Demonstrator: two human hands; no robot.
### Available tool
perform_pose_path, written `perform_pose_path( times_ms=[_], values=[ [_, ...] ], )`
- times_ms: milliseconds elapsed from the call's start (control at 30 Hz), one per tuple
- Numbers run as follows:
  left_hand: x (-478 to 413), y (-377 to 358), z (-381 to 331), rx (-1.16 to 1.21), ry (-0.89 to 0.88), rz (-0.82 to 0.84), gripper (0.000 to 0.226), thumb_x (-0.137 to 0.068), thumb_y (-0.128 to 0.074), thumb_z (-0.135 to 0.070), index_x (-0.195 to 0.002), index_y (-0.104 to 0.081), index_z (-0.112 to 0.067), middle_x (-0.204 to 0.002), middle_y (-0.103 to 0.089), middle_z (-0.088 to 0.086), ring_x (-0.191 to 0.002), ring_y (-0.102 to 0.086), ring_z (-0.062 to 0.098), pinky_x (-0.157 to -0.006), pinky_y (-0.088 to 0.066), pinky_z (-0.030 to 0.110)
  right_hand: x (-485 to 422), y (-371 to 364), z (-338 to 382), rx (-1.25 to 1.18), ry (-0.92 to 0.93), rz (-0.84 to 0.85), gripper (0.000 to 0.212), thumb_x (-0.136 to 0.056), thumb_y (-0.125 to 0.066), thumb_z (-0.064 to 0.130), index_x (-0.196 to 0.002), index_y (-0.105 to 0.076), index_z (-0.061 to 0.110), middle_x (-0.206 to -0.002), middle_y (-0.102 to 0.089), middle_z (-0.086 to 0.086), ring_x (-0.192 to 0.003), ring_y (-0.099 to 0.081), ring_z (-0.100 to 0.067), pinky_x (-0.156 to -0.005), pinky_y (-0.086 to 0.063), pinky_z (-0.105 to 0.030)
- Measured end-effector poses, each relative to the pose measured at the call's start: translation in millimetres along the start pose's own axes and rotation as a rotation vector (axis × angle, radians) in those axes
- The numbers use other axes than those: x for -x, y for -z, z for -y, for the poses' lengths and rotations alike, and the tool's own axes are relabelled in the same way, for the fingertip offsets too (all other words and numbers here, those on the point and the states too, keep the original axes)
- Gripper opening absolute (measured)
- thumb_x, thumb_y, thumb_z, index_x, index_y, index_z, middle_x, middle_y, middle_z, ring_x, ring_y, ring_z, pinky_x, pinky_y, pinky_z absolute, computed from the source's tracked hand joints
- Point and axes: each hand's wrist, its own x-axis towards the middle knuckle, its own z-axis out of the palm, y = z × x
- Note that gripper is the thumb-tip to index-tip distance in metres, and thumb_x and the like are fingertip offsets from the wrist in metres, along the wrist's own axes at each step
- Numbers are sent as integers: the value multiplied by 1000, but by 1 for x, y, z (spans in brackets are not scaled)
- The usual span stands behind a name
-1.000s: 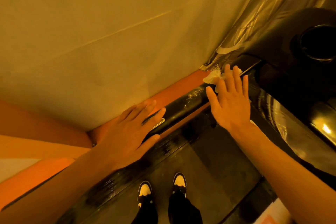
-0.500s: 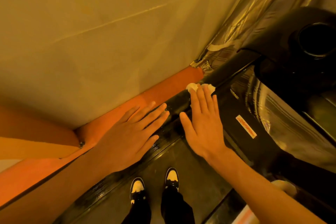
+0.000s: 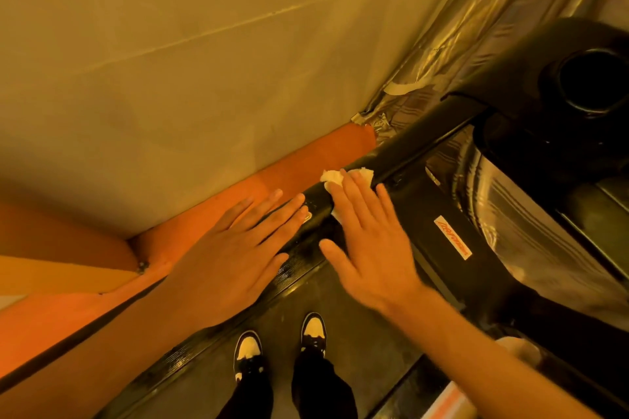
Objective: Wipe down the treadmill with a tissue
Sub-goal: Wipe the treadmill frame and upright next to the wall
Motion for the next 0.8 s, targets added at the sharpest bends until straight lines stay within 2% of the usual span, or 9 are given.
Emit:
perform_pose_path(
  times_ms=[100,200,267,333,433,567,633,700,800],
  values=[
    [1,0,0,-13,-9,2,62,-110,-26,-44,-166,-14,-22,-174,-9,1,-160,-9,21,-122,-29,50,-24,16,-64,162,-118,-65,89,-101,-5,72,-162,-30,13,-169,-27,-11,-160,-13,-25,-130,-3,-46],
    [0,1,0,-18,3,-15,61,-110,-26,-43,-166,-17,-20,-174,-11,2,-160,-12,22,-122,-27,50,-39,24,-79,140,-330,-126,88,-100,-2,71,-162,-29,14,-171,-23,-11,-160,-7,-23,-130,-1,-48],
    [1,2,-1,-17,23,-24,62,-110,-26,-44,-166,-19,-19,-173,-14,3,-160,-14,23,-122,-25,49,-30,13,-35,-3,-293,-105,82,-101,-7,67,-164,-24,18,-172,-19,-6,-161,-1,-20,-130,3,-45],
    [1,2,-2,-16,34,-40,62,-109,-27,-44,-165,-23,-17,-172,-17,5,-159,-18,24,-122,-24,48,-7,0,12,-90,-146,-50,81,-102,-9,66,-165,-19,17,-173,-12,-3,-161,4,-19,-130,5,-42],
    [1,1,-2,-20,32,-42,62,-109,-27,-45,-164,-24,-16,-171,-20,5,-158,-22,25,-121,-24,48,4,1,5,29,11,28,84,-102,-5,69,-165,-20,15,-173,-13,-5,-161,-1,-21,-130,2,-42],
    [0,0,-2,-24,57,-45,65,-108,-29,-47,-164,-24,-14,-170,-22,7,-157,-24,26,-119,-25,48,-39,36,-87,231,-234,-28,93,-98,0,75,-162,-32,15,-169,-27,-10,-160,-11,-23,-130,3,-44],
    [-1,1,-4,-22,72,-57,66,-107,-31,-47,-163,-24,-13,-170,-22,7,-157,-24,26,-120,-24,47,-58,42,-95,253,-338,-17,98,-95,5,77,-158,-39,16,-168,-31,-10,-160,-11,-22,-130,1,-48],
    [-1,1,-5,-15,70,-67,66,-107,-32,-47,-163,-25,-13,-170,-22,6,-157,-24,26,-120,-25,47,-62,34,-54,179,-279,27,100,-93,6,78,-154,-44,16,-165,-37,-10,-159,-16,-22,-130,0,-48],
    [0,-1,-5,19,76,-59,65,-107,-32,-48,-163,-27,-15,-169,-21,5,-157,-23,25,-121,-27,48,-38,25,20,56,-51,174,98,-94,5,79,-158,-40,19,-166,-34,-4,-159,-13,-18,-130,2,-44]
  ],
)
